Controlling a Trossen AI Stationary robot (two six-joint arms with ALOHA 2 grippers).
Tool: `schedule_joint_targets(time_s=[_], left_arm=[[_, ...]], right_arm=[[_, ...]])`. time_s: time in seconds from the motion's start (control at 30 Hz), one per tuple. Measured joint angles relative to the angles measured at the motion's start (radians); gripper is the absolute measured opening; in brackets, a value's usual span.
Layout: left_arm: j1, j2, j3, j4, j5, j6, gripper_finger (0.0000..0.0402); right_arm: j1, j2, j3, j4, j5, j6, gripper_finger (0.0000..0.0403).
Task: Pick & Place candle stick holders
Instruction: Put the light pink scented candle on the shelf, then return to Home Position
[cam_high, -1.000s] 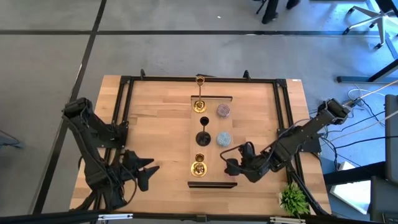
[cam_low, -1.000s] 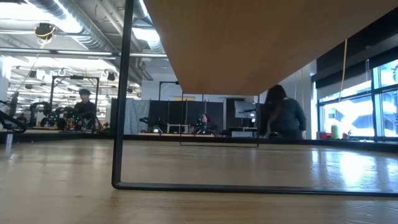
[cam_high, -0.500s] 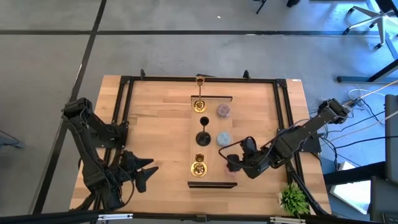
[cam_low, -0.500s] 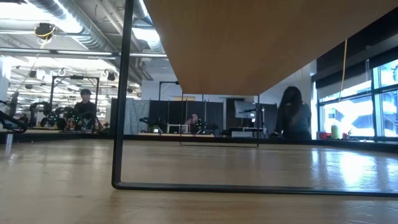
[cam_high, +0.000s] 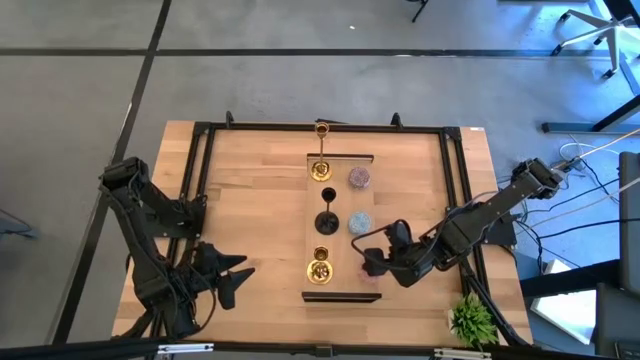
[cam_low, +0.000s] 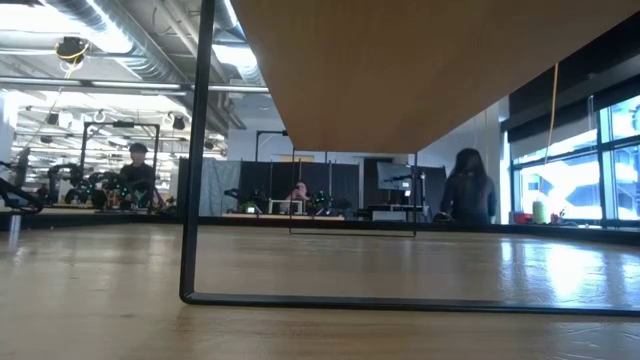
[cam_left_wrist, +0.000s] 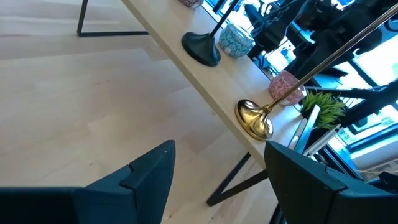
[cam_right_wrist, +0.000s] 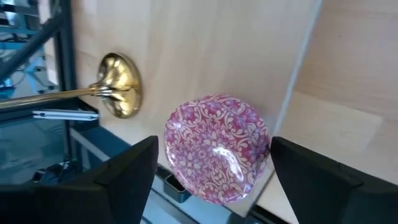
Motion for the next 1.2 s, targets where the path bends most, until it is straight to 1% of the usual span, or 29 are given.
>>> schedule_joint_targets(time_s=[0.3, 0.47, 0.57, 0.67, 0.8, 0.9, 1.0, 1.07, 1.13, 1.2], left_arm=[[0.000, 0.000, 0.000, 0.004, 0.007, 0.000, 0.0243], [0.000, -0.001, 0.000, 0.004, 0.007, 0.000, 0.0243], [0.000, -0.001, 0.000, 0.004, 0.007, 0.000, 0.0243], [0.000, -0.001, 0.000, 0.004, 0.007, 0.000, 0.0243], [0.000, -0.001, 0.000, 0.004, 0.007, 0.000, 0.0243], [0.000, -0.001, 0.000, 0.004, 0.007, 0.000, 0.0243], [0.008, -0.001, 0.000, 0.003, 0.007, -0.003, 0.0243], [0.013, -0.001, 0.000, 0.001, 0.006, -0.003, 0.0243], [0.024, -0.001, 0.000, 0.001, 0.006, -0.004, 0.0243], [0.042, -0.001, 0.000, 0.001, 0.006, -0.003, 0.0243]], right_arm=[[0.000, 0.000, 0.000, 0.047, 0.013, -0.011, 0.0313], [0.000, 0.000, 0.000, 0.076, 0.039, -0.024, 0.0313], [0.000, 0.000, 0.000, 0.060, 0.039, -0.029, 0.0313], [0.000, -0.007, 0.000, 0.008, 0.051, -0.030, 0.0313], [-0.002, -0.050, 0.011, -0.069, 0.158, -0.032, 0.0313], [-0.002, -0.093, 0.057, -0.144, 0.288, -0.063, 0.0313], [-0.002, -0.123, 0.120, -0.210, 0.403, -0.151, 0.0313], [-0.001, -0.139, 0.164, -0.221, 0.471, -0.241, 0.0313], [0.007, -0.149, 0.205, -0.219, 0.523, -0.342, 0.0313], [0.009, -0.150, 0.243, -0.218, 0.550, -0.432, 0.0313]])
